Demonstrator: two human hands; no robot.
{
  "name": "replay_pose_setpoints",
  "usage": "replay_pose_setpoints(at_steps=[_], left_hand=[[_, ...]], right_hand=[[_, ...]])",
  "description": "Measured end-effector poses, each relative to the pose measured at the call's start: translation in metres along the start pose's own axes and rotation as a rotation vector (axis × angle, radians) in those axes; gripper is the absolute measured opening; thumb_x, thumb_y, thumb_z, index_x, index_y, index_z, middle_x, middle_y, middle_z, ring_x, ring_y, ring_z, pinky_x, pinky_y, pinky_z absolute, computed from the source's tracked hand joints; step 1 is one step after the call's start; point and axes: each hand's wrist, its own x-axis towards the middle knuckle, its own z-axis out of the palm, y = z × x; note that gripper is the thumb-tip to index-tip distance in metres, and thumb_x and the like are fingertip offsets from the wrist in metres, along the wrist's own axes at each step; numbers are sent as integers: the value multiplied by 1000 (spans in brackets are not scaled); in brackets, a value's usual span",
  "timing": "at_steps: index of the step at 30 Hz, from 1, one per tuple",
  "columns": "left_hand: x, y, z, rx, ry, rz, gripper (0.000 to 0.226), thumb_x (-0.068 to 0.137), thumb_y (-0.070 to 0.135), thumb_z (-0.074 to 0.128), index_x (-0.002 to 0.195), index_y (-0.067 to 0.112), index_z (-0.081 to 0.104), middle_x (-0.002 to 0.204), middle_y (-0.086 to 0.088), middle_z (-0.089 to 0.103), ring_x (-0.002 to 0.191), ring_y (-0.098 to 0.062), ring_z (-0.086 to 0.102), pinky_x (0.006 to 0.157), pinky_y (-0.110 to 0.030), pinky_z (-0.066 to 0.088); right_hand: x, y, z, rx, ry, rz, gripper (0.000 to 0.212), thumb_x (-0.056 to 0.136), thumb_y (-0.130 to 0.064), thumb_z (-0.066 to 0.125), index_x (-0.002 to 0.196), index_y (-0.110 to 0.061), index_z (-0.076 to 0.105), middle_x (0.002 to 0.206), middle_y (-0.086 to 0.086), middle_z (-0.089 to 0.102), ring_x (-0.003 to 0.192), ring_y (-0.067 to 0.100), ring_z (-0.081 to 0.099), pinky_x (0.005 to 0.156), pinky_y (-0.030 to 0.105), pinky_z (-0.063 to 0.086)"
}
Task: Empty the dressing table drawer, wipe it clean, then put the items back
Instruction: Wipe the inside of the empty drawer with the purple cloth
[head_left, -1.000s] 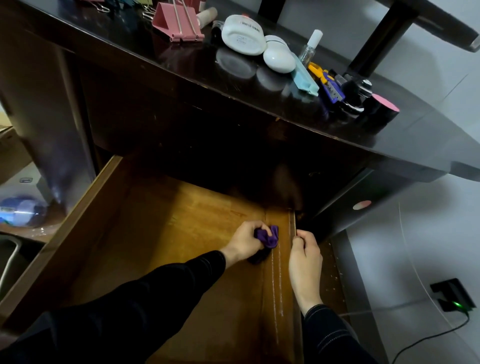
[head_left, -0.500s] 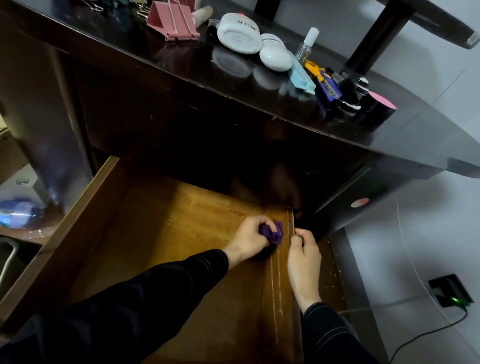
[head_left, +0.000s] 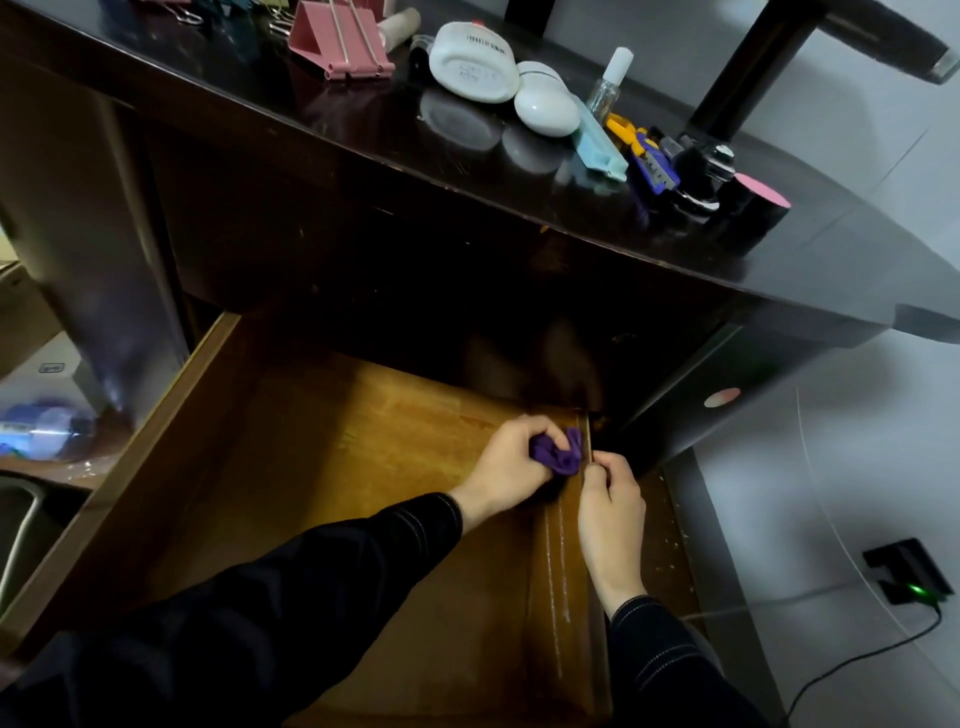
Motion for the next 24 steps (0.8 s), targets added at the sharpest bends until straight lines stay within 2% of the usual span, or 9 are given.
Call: replay_pose_setpoints(at_steps=[3,8,11,14,17,21,24], left_hand=[[-2,-2,5,26,40,34,33,76,-8,69,90,22,67,103,-7,60,94,-20,59,88,-29,46],[-15,-24,3,113,-66,-91,26,79,-13,61,97,6,66,109,-12,61,102,-27,60,98,-36,48],[-8,-11,0,28,-45,-61,26,77,-14,64,92,6,69,103,-13,68,98,-26,64,94,-38,52],[-7,-2,6,23,22,10,32,76,-9,67,89,20,66,104,-8,62,94,-21,61,90,-29,48],[-17,-17,11,85,23,13,30,76,-10,64,92,16,64,105,-5,57,96,-20,57,92,-26,45],[-19,-24,2,79,-60,-120,27,79,-15,61,97,4,68,107,-10,62,102,-26,60,99,-33,47],[-15,-6,3,-23,-22,-83,28,78,-15,64,93,9,69,103,-9,67,100,-24,63,96,-33,50]], right_hand=[[1,0,0,-16,2,-5,23,105,-26,44,119,-27,62,94,-15,64,87,-12,56,68,21,43],[2,0,-1,-23,-10,2,26,105,-28,42,122,-26,62,91,-9,68,79,6,64,68,28,51],[1,0,-1,-17,-11,-3,27,105,-27,43,123,-24,62,93,-10,67,81,-1,62,67,25,47],[1,0,-1,-21,-7,-11,26,105,-25,43,123,-24,62,97,-14,65,87,-13,56,67,18,42],[2,-1,-1,-12,-12,-4,26,105,-23,44,122,-22,63,92,-11,66,83,-11,58,65,20,43],[1,-1,-1,-6,-15,-1,26,105,-25,43,123,-22,62,87,-8,67,74,-3,62,64,27,47],[2,1,-2,1,-20,-12,27,105,-24,43,125,-21,62,93,-10,66,82,-9,60,65,19,45]])
